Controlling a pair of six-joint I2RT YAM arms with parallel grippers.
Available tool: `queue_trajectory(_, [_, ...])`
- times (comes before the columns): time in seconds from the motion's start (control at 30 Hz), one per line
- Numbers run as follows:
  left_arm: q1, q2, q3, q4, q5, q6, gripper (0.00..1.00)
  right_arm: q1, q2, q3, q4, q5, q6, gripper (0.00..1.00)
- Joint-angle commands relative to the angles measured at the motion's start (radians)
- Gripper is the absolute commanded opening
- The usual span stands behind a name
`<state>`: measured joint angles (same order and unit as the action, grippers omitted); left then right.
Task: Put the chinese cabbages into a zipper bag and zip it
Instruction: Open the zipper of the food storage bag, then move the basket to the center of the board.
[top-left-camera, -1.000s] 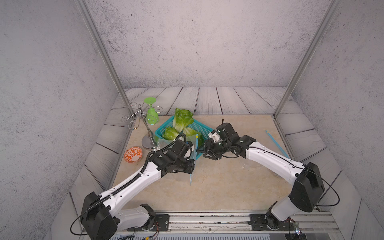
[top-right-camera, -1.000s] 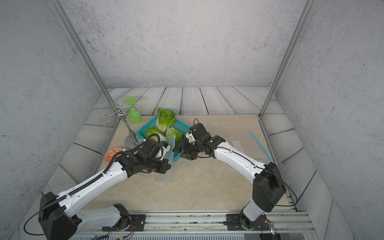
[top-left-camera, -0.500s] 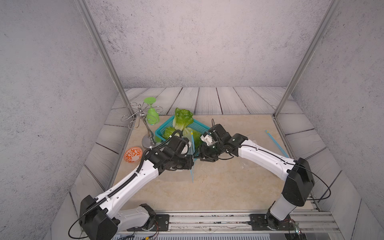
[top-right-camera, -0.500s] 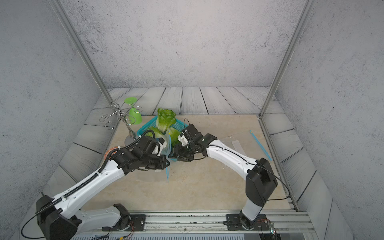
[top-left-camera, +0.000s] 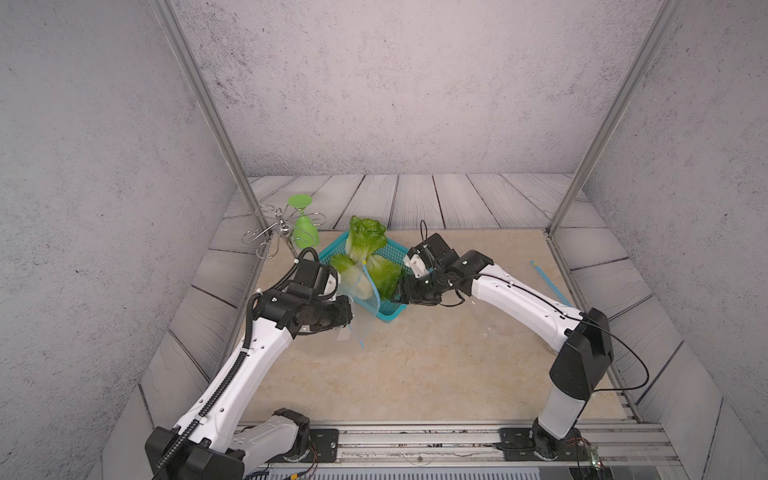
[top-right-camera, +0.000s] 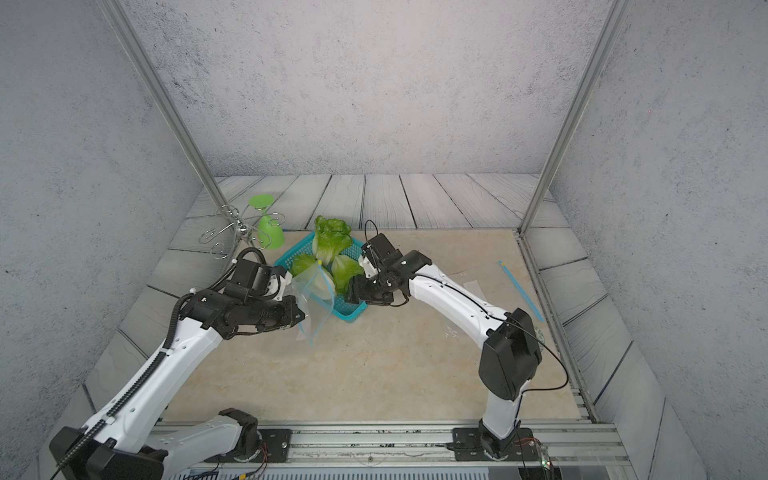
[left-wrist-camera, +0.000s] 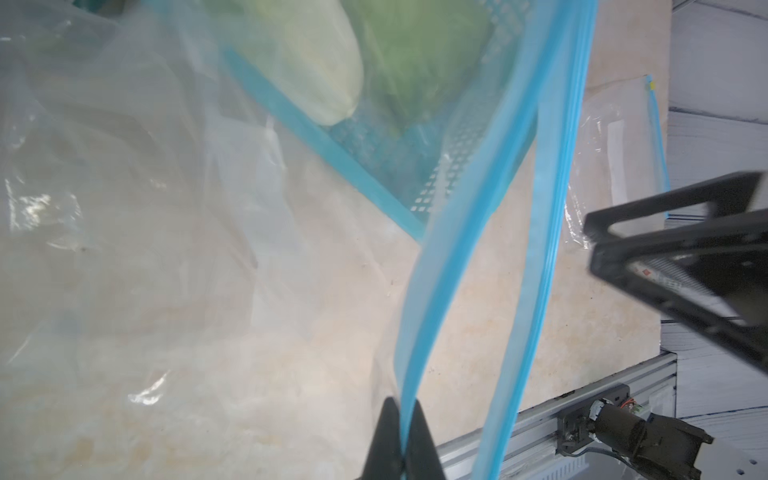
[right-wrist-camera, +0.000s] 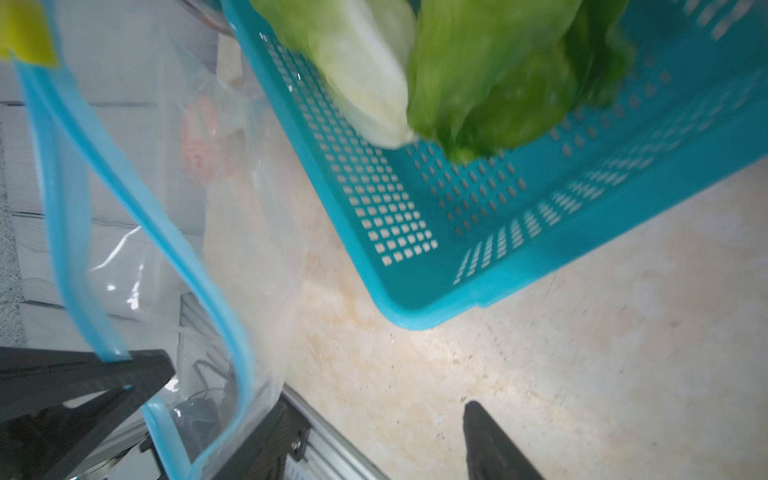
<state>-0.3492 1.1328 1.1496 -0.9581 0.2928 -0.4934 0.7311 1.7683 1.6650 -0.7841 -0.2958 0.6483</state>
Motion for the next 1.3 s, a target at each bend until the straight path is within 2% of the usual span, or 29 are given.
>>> queue_trajectory(0.0, [0.027, 0.007, 0.042, -0.089, -0.041, 0.058, 0.0, -0.088, 0.034, -0.014, -0.128, 0.158, -0.032, 0.72])
queue_trajectory(0.13, [0.033, 0.022, 0.048, -0.079, -0.013, 0.067, 0.0, -0.154, 0.08, -0.061, -0.013, 0.109, 0.05, 0.73])
queue_trajectory(0.27, [0.033, 0.022, 0.042, -0.053, 0.026, 0.056, 0.0, -0.156, 0.209, 0.01, 0.022, 0.072, 0.1, 0.74])
queue_trajectory(0.37, [0.034, 0.022, 0.056, -0.069, 0.009, 0.075, 0.0, -0.156, 0.283, 0.025, 0.077, 0.048, 0.135, 0.71])
queue_trajectory(0.47, [0.039, 0.016, 0.072, -0.092, -0.01, 0.092, 0.0, -0.159, 0.33, 0.056, 0.053, 0.074, 0.122, 0.64])
queue_trajectory(0.7, [0.055, 0.015, 0.126, -0.159, -0.031, 0.127, 0.0, -0.26, 0.22, -0.102, 0.03, 0.15, 0.029, 0.54])
queue_trajectory(0.87, [0.055, 0.031, 0.138, -0.16, 0.042, 0.129, 0.0, -0.323, 0.096, -0.219, -0.027, 0.253, -0.075, 0.54])
queue_trajectory(0.97, [0.053, 0.039, 0.116, -0.146, 0.087, 0.127, 0.0, -0.33, 0.038, -0.214, -0.116, 0.357, -0.15, 0.57])
queue_trajectory(1.1, [0.049, 0.045, 0.081, -0.111, 0.128, 0.116, 0.0, -0.265, -0.039, -0.112, -0.2, 0.514, -0.279, 0.71])
queue_trajectory(1.2, [0.039, 0.053, 0.06, -0.083, 0.146, 0.106, 0.0, -0.228, -0.033, -0.069, -0.175, 0.41, -0.391, 0.79])
queue_trajectory(1.27, [0.033, 0.059, 0.058, -0.077, 0.143, 0.104, 0.0, -0.217, 0.0, -0.054, -0.161, 0.366, -0.412, 0.82])
